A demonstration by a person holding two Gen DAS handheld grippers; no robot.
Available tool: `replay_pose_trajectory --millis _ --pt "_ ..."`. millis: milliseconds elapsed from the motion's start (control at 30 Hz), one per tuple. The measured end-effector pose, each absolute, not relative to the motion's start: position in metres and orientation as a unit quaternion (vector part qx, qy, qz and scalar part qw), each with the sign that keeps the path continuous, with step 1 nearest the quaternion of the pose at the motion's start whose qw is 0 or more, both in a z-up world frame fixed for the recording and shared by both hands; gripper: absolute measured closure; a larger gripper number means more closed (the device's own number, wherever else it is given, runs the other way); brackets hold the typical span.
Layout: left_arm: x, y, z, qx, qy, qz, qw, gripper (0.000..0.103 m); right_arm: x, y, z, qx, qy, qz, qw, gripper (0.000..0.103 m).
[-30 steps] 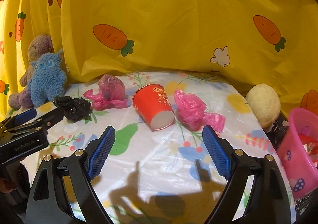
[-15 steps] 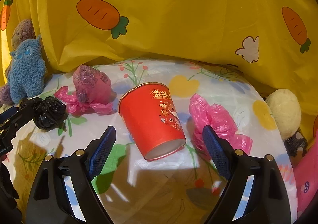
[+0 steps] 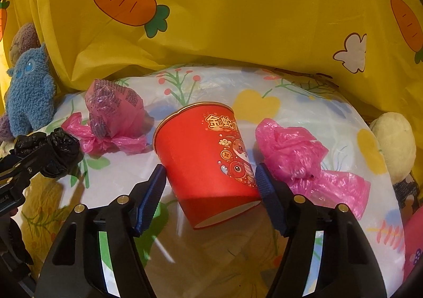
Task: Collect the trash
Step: 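Grasp the black plastic bag with the left tool while the right tool grasps the red cup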
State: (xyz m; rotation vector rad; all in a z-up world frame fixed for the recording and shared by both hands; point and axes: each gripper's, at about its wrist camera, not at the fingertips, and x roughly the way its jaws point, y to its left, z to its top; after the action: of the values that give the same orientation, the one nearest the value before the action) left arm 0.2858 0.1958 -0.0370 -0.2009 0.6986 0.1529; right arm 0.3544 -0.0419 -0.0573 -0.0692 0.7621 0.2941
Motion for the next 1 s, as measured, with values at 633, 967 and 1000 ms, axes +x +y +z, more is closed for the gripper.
replay_pose_trajectory --millis 633,967,1000 --pt "0.287 0.202 -0.052 -0.133 0.374 0.039 0.917 0.080 0.284 -0.048 -0.016 0.011 0.311 0.190 0.931 0.039" --pt "0.242 0.184 -0.011 -0.127 0.317 0.032 0.939 0.085 0.233 -0.085 0.005 0.040 0.270 0.189 0.943 0.039" --pt "0.236 0.179 -0.007 -0.124 0.312 0.027 0.942 0.085 0.229 -0.089 0.007 0.042 0.267 0.188 0.944 0.039"
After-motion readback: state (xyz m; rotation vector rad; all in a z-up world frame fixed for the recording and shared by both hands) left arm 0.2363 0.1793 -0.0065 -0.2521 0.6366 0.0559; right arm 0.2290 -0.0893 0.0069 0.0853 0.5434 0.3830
